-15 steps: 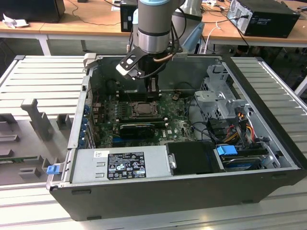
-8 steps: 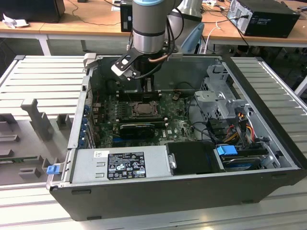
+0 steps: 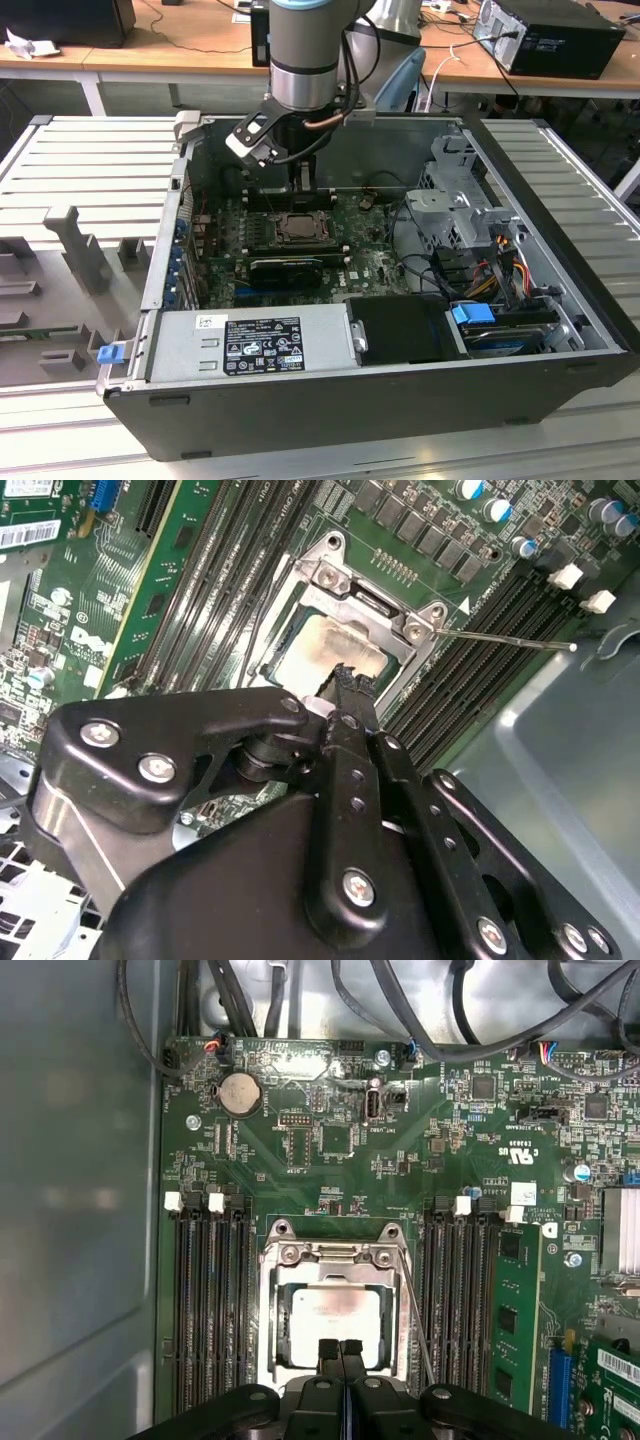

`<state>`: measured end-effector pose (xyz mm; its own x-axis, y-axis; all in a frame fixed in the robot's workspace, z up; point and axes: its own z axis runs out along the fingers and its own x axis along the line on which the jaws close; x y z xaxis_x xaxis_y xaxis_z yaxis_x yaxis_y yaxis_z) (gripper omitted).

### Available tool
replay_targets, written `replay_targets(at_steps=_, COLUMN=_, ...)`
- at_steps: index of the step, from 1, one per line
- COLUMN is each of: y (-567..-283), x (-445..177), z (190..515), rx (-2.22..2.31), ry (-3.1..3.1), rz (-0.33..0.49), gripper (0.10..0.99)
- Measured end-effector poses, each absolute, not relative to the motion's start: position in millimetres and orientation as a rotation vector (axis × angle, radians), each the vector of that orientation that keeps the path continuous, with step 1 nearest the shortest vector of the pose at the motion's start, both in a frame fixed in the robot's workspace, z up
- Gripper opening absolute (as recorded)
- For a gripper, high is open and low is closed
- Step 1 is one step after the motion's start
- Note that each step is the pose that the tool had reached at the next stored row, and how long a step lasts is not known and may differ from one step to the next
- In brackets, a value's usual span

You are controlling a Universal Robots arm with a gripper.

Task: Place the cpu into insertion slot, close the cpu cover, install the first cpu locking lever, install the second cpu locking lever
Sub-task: 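Install the first cpu locking lever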

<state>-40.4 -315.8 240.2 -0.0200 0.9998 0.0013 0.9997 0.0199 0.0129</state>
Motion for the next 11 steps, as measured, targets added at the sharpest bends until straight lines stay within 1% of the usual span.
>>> replay_targets(at_steps=5, y=-316, x=-40, z=243, rx=2.193, ry=2.238, rz=0.016, gripper=0.106)
replay_targets(at_steps=11, y=-316, x=-40, z=261, rx=2.194, ry=2.238, rz=0.016, gripper=0.106)
